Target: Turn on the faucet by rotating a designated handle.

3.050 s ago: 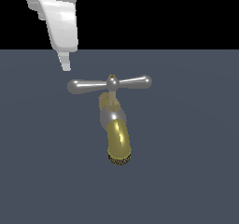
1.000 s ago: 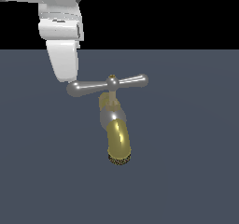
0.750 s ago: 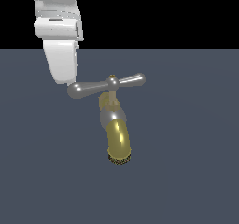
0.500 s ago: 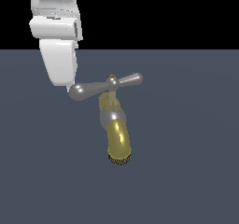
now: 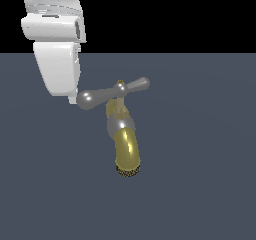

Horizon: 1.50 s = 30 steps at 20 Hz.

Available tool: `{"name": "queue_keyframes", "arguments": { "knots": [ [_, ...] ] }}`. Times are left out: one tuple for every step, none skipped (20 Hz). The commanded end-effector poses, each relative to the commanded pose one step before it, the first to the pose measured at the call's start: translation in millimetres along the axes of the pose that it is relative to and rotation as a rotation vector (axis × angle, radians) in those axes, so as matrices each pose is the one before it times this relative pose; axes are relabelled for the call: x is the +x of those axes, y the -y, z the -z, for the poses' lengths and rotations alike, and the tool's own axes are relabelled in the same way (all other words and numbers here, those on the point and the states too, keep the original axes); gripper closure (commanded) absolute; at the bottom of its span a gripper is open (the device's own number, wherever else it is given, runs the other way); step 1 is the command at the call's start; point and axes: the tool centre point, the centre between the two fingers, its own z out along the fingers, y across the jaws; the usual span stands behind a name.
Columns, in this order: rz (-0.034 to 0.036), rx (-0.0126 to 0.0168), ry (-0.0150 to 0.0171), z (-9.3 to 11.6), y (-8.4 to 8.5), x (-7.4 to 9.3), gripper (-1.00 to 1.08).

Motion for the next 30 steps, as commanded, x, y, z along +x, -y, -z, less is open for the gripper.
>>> {"name": "queue_keyframes", "arguments": {
  "knots": [
    [-0.00265, -0.00057, -0.00017, 0.01, -4.13, 4.18, 1.08],
    [0.00000, 0.00000, 0.00000, 0.05, -2.43, 1.82, 1.08],
    [0.00000, 0.00000, 0.00000, 0.05, -2.44, 1.83, 1.08],
    [-0.00064, -0.00023, -0.00012, -0.06, -2.42, 2.10, 1.08],
    [0.00000, 0.00000, 0.00000, 0.05, -2.47, 1.85, 1.08],
    [0.00000, 0.00000, 0.00000, 0.05, -2.49, 1.86, 1.08],
    [-0.00064, -0.00024, -0.00012, -0.05, -2.47, 2.13, 1.08],
    [0.00000, 0.00000, 0.00000, 0.05, -2.52, 1.89, 1.08],
    [-0.00064, -0.00024, -0.00012, -0.05, -2.50, 2.16, 1.08],
    [0.00000, 0.00000, 0.00000, 0.05, -2.56, 1.92, 1.08],
    [0.00000, 0.00000, 0.00000, 0.05, -2.57, 1.93, 1.08],
    [-0.00063, -0.00025, -0.00012, -0.05, -2.56, 2.19, 1.08],
    [0.00000, 0.00000, 0.00000, 0.05, -2.61, 1.97, 1.08],
    [-0.00063, -0.00026, -0.00012, -0.05, -2.59, 2.22, 1.08],
    [0.00000, 0.00000, 0.00000, 0.05, -2.65, 2.00, 1.08],
    [0.00000, 0.00000, 0.00000, 0.05, -2.67, 2.02, 1.08],
    [-0.00062, -0.00027, -0.00013, -0.05, -2.65, 2.26, 1.08],
    [0.00000, 0.00000, 0.00000, 0.05, -2.71, 2.05, 1.08],
    [-0.00061, -0.00028, -0.00014, -0.05, -2.70, 2.29, 1.08],
    [0.00000, 0.00000, 0.00000, 0.06, -2.75, 2.09, 1.08],
    [-0.00060, -0.00030, -0.00016, -0.05, -2.74, 2.32, 1.08],
    [0.00000, 0.00000, 0.00000, 0.06, -2.79, 2.13, 1.08],
    [0.00000, 0.00000, 0.00000, 0.06, -2.81, 2.15, 1.08],
    [-0.00059, -0.00031, -0.00018, -0.05, -2.80, 2.37, 1.08],
    [0.00000, 0.00000, 0.00000, 0.06, -2.86, 2.19, 1.08],
    [-0.00057, -0.00033, -0.00021, -0.05, -2.85, 2.40, 1.08],
    [0.00000, 0.00000, 0.00000, 0.07, -2.90, 2.25, 1.08],
    [-0.00053, -0.00035, -0.00027, -0.04, -2.89, 2.44, 1.08],
    [0.00000, 0.00000, 0.00000, 0.00, 0.00, 0.00, 1.08],
    [0.01955, -0.00035, -0.00075, -0.17, 4.45, -9.78, 1.08]
  ]
}}
